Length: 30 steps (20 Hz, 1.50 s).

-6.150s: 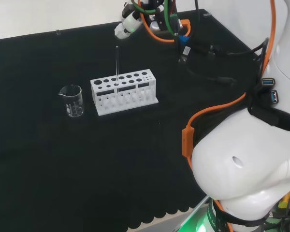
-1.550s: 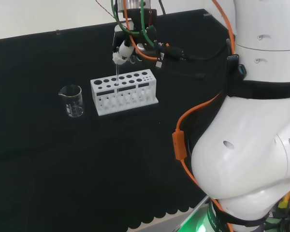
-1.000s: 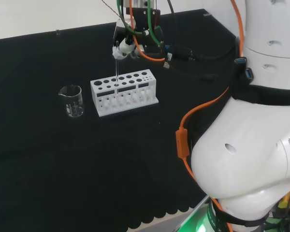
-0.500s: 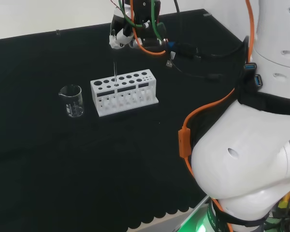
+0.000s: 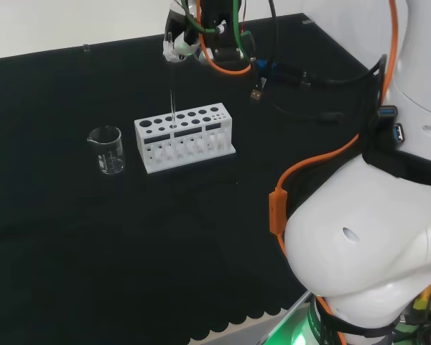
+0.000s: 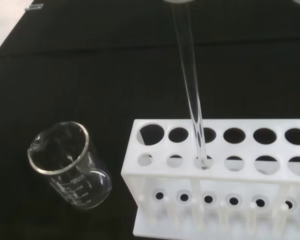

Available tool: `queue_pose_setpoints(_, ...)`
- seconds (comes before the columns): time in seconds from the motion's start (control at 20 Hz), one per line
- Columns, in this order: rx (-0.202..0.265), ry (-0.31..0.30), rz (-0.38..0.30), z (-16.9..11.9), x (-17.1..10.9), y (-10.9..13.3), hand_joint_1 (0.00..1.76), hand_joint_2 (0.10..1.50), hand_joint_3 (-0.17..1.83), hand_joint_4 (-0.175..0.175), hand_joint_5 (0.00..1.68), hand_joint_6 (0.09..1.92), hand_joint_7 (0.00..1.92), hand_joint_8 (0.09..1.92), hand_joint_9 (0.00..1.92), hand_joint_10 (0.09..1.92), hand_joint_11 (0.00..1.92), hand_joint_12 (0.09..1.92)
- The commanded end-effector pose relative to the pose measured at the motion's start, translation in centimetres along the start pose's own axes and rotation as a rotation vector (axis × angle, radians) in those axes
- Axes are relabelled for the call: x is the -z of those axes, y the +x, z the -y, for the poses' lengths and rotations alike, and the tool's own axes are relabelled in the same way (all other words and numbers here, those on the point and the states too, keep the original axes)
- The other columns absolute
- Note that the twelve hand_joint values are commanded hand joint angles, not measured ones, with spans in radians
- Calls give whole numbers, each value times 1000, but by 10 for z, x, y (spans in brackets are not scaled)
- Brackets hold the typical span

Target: Take the glass rod from the white test tube rack.

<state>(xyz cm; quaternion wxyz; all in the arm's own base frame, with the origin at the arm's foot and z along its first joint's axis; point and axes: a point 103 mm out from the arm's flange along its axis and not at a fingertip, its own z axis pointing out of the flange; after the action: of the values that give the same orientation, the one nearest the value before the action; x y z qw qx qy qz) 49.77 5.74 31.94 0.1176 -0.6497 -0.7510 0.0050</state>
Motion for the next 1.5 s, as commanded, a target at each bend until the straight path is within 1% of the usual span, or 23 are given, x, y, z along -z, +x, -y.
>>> queue_pose_setpoints(0.05,-8,-17,12,20,16,2,1302,1091,-77,-175,1071,582,1188,967,1684,649,1592,691)
queue_pose_setpoints(0.45,-3,-41,-6,38,31,8,1302,1090,-73,-175,1074,576,1183,977,1693,646,1595,699)
queue_pose_setpoints(0.85,7,-64,-16,50,38,15,1302,1088,-72,-175,1079,569,1184,978,1702,643,1598,706)
queue_pose_setpoints(1.5,14,-66,-31,56,41,14,1302,1087,-73,-175,1086,556,1187,974,1711,636,1599,717)
